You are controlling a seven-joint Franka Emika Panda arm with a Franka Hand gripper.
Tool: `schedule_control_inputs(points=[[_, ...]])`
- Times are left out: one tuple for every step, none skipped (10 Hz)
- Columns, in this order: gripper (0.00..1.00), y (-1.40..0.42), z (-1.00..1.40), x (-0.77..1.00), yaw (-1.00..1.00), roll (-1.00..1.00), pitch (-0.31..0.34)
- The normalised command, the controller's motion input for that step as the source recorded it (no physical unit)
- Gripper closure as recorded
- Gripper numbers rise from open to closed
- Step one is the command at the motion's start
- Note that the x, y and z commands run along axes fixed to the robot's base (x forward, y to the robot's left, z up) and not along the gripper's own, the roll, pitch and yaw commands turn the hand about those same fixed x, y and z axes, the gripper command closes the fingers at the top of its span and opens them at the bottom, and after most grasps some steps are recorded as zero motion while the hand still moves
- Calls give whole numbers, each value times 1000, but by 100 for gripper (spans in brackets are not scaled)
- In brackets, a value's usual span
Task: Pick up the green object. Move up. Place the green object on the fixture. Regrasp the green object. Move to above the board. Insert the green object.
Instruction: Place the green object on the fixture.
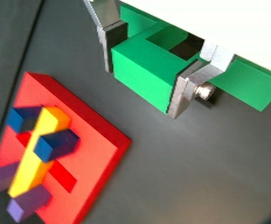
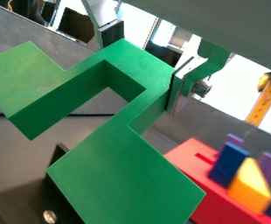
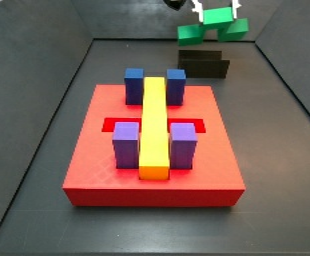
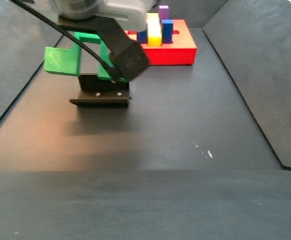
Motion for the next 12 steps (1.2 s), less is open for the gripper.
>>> schedule_control_inputs(points=[[100,-480,-197,217,-6,877,-9],[100,-457,-146,0,-11,917,0],[100,-120,-177,-126,-23,349,0],[100,20,-254,-377,-26,0,0],[100,169,-371,-351,0,-100,31],[100,326,-451,-377,137,-417,46],[100,220,-506,0,231,-323,249],[100,200,-326,280,163,-137,171],[100,200,-269,223,140,0,69],[100,86,-151,240,74,160,129],[100,23,-137,83,0,334,146],[100,0,-40,-14,0,-11,0]])
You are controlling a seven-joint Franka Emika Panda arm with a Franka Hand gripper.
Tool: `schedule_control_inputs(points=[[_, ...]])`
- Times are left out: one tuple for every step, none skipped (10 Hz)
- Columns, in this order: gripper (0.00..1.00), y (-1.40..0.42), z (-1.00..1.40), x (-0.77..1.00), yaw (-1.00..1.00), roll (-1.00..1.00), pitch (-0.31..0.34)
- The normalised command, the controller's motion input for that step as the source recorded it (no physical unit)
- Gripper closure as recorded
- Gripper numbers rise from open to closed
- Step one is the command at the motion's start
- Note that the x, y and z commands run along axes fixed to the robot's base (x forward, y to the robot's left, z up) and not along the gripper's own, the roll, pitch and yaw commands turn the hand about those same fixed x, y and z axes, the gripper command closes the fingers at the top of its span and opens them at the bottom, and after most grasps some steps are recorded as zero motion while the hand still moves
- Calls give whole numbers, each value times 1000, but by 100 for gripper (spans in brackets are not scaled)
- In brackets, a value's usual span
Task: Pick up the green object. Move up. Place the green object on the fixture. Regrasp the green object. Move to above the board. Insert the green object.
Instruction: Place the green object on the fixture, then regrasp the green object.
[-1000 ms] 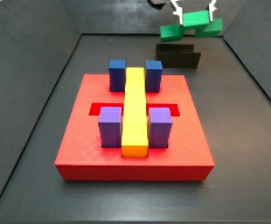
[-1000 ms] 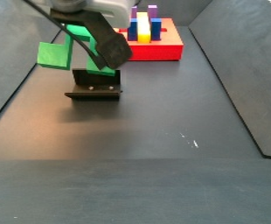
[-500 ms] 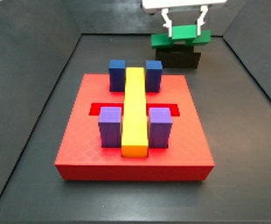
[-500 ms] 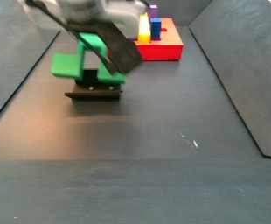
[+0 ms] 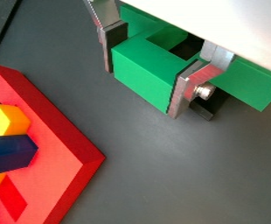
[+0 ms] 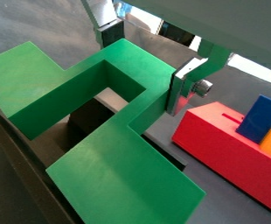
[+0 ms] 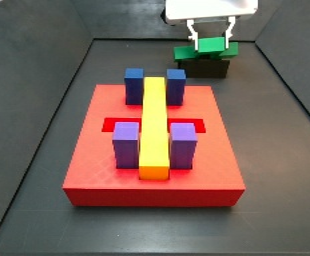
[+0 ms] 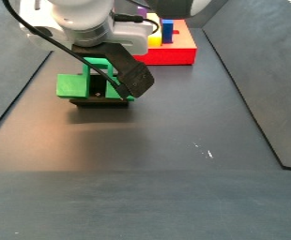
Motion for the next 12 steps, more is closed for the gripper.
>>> schedule_control_inputs(points=[[100,0,-340,-266,0,-26,0],[100,-71,-474,-406,0,0,40],[100,0,-29,-69,0,0,0],[100,-69,-106,-186,0,20,0],[0,0,0,0,0,0,0],[0,334,780,137,0,-440,57],[0,320,851,0,0,-446,0],[0,309,951,0,0,-446,0],[0,229,1000,111,0,-386,54],[0,57,837,0,-69,0,57],[0,0,917,-269,-86,111,0],[0,-203,780,-457,-43,380,-146]])
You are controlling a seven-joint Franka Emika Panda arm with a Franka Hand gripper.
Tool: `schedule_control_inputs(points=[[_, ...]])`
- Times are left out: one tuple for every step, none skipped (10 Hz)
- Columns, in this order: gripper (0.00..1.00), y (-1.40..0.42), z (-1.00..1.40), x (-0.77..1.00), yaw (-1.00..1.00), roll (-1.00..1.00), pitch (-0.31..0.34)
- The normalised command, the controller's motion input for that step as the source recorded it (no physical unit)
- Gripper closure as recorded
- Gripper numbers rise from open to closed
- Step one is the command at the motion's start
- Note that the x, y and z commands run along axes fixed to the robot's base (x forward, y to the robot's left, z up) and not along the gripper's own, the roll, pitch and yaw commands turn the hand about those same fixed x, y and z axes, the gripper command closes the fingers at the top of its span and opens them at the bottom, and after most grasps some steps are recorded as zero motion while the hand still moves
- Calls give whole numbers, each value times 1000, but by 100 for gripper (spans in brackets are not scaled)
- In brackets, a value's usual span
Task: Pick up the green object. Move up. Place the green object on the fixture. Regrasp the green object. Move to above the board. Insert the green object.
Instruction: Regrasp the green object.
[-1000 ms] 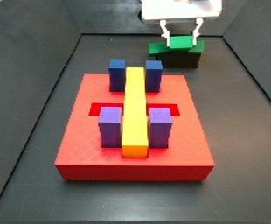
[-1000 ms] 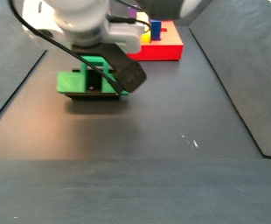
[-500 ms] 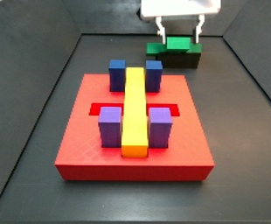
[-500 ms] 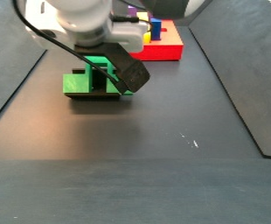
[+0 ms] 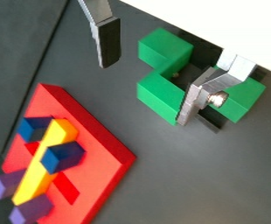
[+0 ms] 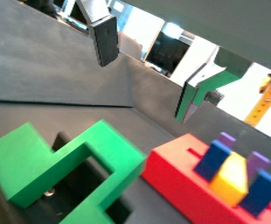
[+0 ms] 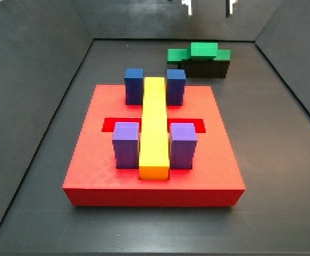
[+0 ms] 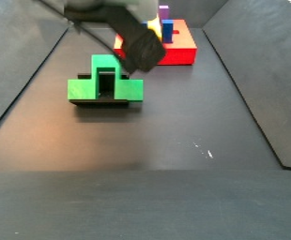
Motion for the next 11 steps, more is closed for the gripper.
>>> schedule_control_inputs(points=[[0,-511,497,-177,0,926,-149],[0,-554,360,-11,-11,1000,-151],[0,-497,220,0,-46,1000,-197],[0,-449,123,0,-51,1000,-220],[0,-434,106,0,-51,1000,-206],[0,-411,71,0,-49,1000,-180],[0,-369,49,74,-26,1000,-114],[0,-223,197,300,0,1000,0],[0,-214,134,523,46,1000,34],[0,-214,129,631,149,1000,71],[0,-149,369,703,300,723,54]])
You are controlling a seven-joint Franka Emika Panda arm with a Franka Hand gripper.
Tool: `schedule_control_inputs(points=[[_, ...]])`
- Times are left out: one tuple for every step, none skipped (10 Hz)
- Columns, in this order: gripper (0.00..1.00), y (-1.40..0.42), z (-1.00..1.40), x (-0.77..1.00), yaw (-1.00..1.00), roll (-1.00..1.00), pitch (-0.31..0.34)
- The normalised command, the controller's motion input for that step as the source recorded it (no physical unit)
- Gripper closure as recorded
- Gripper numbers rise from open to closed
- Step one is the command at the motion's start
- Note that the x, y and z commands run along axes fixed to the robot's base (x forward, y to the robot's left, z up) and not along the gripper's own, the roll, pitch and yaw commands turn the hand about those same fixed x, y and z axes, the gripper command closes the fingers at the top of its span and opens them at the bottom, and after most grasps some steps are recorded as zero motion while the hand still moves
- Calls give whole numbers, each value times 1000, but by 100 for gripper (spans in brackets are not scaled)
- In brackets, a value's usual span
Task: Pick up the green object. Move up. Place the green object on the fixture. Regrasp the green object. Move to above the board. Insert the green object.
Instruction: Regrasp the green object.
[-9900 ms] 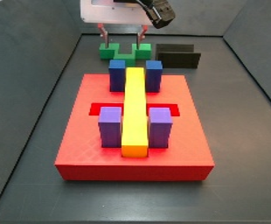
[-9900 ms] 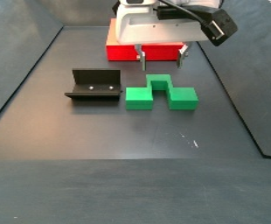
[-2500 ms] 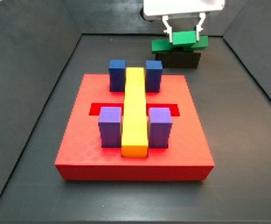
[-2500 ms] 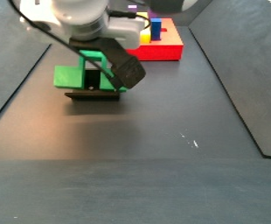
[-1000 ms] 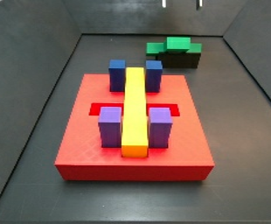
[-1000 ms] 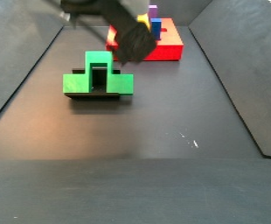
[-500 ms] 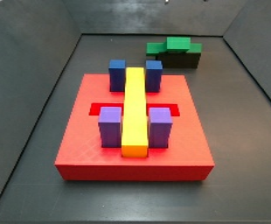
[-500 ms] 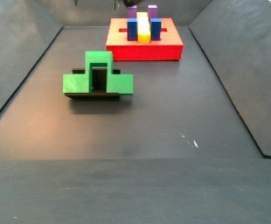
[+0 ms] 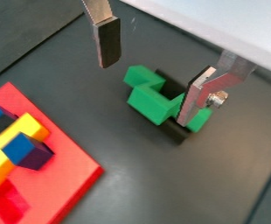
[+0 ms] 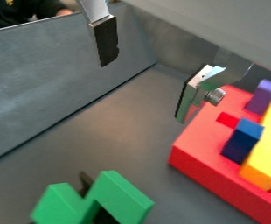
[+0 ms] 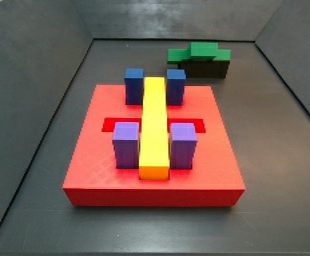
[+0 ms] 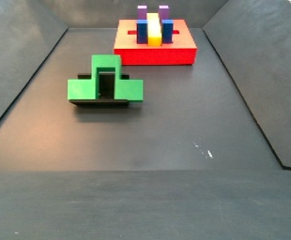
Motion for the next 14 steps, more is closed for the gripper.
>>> schedule_control_inputs(points=[[0,-77,463,634,417,534,31],[0,-37,477,611,517,383,69],[0,-3,477,646,560,369,89],[0,0,394,646,517,349,97],[0,23,380,320,263,217,271],[0,-74,49,191,57,583,383],[0,-137,26,171,0,929,440],[0,-280,0,117,0,1000,486],[0,-360,-109,166,-131,969,491],[0,-494,-294,200,-77,906,369],[0,-529,-457,203,0,849,163],[0,-389,-289,217,0,1000,166],[0,-300,-171,209,0,1000,189],[0,-294,-163,206,0,1000,194]])
